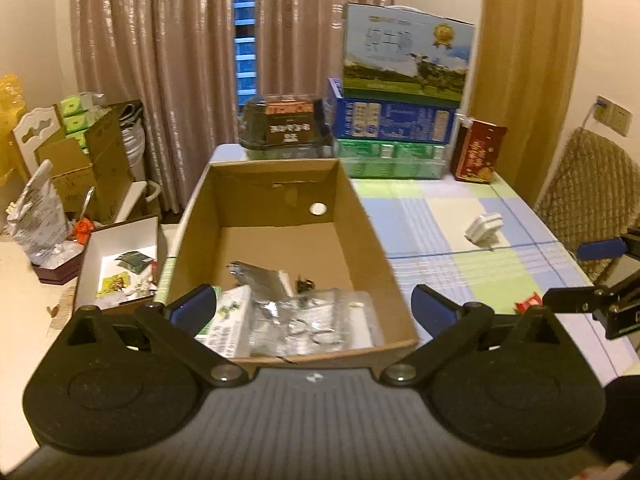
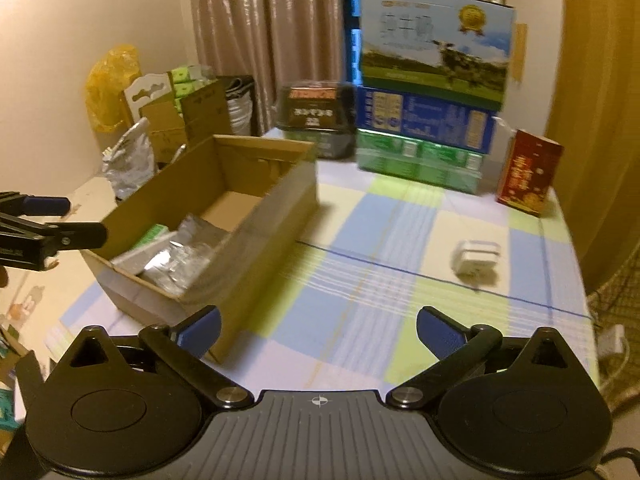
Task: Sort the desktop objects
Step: 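Withdraw both tools and move the right tool over the red candy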
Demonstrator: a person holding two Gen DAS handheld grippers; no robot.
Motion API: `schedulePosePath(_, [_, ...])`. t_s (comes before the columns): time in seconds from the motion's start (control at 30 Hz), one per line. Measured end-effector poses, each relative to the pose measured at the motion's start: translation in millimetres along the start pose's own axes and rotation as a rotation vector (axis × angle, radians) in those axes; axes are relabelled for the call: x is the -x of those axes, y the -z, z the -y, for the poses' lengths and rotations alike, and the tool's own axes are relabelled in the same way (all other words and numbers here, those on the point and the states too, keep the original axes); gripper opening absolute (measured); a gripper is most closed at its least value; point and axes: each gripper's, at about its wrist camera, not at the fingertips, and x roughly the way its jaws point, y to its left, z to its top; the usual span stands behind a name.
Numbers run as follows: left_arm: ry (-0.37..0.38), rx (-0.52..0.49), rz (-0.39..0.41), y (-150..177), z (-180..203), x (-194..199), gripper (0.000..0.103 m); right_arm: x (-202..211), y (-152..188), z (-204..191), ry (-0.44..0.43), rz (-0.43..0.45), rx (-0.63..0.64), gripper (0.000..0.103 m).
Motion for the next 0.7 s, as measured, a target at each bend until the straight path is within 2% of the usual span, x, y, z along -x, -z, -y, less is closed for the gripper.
schedulePosePath(0.47, [0.128, -0.130, -0.050, -6, 71, -9, 0.102, 49, 49, 105, 0.162, -0.029, -0.082, 0.101])
schedulePosePath(0.7, [0.163, -0.191, -0.070, -11, 114, -31, 0.102, 53, 71, 139, 0.182, -0.044, -0.145, 0.101])
